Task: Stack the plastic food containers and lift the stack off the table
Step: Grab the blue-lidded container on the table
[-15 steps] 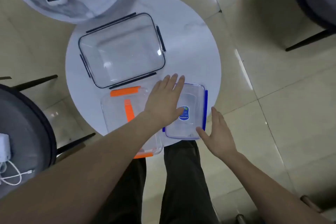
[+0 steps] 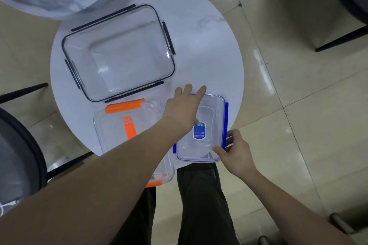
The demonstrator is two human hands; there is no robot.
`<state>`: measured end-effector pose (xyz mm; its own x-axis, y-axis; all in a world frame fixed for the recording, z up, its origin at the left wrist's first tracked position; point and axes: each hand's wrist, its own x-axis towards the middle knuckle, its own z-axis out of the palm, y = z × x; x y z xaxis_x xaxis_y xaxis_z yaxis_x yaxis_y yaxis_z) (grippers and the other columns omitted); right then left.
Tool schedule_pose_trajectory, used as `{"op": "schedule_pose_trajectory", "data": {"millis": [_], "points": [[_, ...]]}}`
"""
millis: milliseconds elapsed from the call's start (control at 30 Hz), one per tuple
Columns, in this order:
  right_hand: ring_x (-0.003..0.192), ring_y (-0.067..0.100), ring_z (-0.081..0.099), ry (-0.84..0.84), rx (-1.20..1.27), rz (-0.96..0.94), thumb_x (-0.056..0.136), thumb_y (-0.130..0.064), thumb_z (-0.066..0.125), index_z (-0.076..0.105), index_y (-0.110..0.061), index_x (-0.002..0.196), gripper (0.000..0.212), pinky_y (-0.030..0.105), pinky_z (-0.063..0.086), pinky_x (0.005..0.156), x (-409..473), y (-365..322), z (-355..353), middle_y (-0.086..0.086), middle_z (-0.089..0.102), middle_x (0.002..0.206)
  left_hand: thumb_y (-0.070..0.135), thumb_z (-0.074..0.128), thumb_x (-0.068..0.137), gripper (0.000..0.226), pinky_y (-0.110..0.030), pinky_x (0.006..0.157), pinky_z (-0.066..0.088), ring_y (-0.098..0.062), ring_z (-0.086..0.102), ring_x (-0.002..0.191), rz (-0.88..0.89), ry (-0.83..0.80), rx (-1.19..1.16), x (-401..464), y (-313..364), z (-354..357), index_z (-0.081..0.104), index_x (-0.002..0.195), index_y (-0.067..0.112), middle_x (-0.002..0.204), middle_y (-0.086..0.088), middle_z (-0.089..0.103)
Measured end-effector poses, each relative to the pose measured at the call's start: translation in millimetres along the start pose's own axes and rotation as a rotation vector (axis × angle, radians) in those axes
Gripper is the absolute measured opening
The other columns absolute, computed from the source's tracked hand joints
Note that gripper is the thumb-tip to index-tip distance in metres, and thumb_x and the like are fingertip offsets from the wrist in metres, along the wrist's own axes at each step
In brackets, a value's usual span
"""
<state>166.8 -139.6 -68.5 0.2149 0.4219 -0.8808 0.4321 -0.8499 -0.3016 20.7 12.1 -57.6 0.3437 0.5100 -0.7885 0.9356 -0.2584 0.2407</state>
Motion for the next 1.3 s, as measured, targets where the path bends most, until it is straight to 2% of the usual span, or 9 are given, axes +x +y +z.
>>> {"op": "schedule_pose_trajectory", "data": {"millis": [100, 233, 467, 667, 833, 967, 1200, 1300], "points": [[0.102, 0.018, 0.064, 0.003, 0.054, 0.024, 0.085, -0.029, 0.078, 0.041, -0.024, 0.113, 0.047, 0.022, 0.051, 0.072, 2, -2, 1, -0.005, 0.056, 0.112, 0.024, 0.081, 0.082, 0.095, -0.04, 0.084, 0.05, -0.031, 0.038, 0.132, -0.03, -0.015, -0.042, 4, -2, 1, 0.021, 0.155, 0.033, 0.149, -0.012, 0.036], [0.102, 0.017, 0.063, 0.002, 0.079, 0.041, 0.085, -0.027, 0.078, 0.042, -0.024, 0.114, 0.046, 0.027, 0.056, 0.077, 4, -2, 3, -0.005, 0.056, 0.112, 0.024, 0.08, 0.083, 0.094, -0.039, 0.083, 0.051, -0.03, 0.037, 0.133, -0.047, -0.002, -0.06, 7, -4, 5, 0.02, 0.154, 0.037, 0.148, -0.011, 0.038], [0.099, 0.014, 0.061, -0.011, 0.08, 0.044, 0.085, -0.027, 0.078, 0.044, -0.024, 0.114, 0.045, 0.008, 0.045, 0.061, 7, -1, 5, -0.005, 0.057, 0.112, 0.022, 0.077, 0.086, 0.093, -0.038, 0.081, 0.05, -0.029, 0.035, 0.134, -0.053, 0.021, -0.076, 6, -4, 8, 0.018, 0.155, 0.039, 0.146, -0.012, 0.038], [0.097, 0.015, 0.063, 0.019, 0.097, 0.047, 0.085, -0.025, 0.079, 0.045, -0.026, 0.115, 0.045, 0.007, 0.044, 0.055, 7, 1, 9, -0.005, 0.059, 0.111, 0.021, 0.077, 0.086, 0.092, -0.038, 0.079, 0.05, -0.028, 0.034, 0.134, -0.06, 0.049, -0.104, 5, -4, 11, 0.02, 0.155, 0.039, 0.146, -0.01, 0.037], [0.092, 0.015, 0.065, 0.053, 0.13, 0.039, 0.085, -0.024, 0.079, 0.049, -0.024, 0.118, 0.045, 0.008, 0.046, 0.057, 7, 4, 13, -0.004, 0.061, 0.111, 0.017, 0.078, 0.084, 0.092, -0.037, 0.081, 0.049, -0.028, 0.033, 0.135, -0.061, 0.066, -0.151, 6, -3, 14, 0.022, 0.154, 0.039, 0.146, -0.01, 0.037], [0.082, 0.01, 0.064, 0.074, 0.161, 0.035, 0.085, -0.024, 0.079, 0.051, -0.022, 0.122, 0.046, 0.007, 0.046, 0.054, 6, 6, 15, -0.003, 0.062, 0.109, 0.011, 0.079, 0.081, 0.092, -0.041, 0.085, 0.05, -0.028, 0.031, 0.136, -0.069, 0.085, -0.213, 6, -2, 17, 0.027, 0.153, 0.038, 0.147, -0.01, 0.037], [0.08, 0.008, 0.064, 0.1, 0.196, 0.021, 0.087, -0.022, 0.077, 0.049, -0.026, 0.116, 0.041, 0.012, 0.048, 0.058, 3, 5, 17, -0.001, 0.063, 0.109, 0.004, 0.078, 0.08, 0.09, -0.047, 0.094, 0.052, -0.028, 0.028, 0.138, -0.076, 0.141, -0.325, 5, -2, 23, 0.034, 0.152, 0.036, 0.15, -0.01, 0.036], [0.082, 0.011, 0.066, 0.105, 0.202, 0.022, 0.087, -0.022, 0.077, 0.051, -0.023, 0.119, 0.042, 0.014, 0.05, 0.06, 3, 6, 18, 0.001, 0.064, 0.111, 0.004, 0.078, 0.08, 0.09, -0.047, 0.096, 0.051, -0.028, 0.028, 0.139, -0.077, 0.156, -0.341, 4, -2, 24, 0.035, 0.152, 0.035, 0.151, -0.01, 0.035]]}}
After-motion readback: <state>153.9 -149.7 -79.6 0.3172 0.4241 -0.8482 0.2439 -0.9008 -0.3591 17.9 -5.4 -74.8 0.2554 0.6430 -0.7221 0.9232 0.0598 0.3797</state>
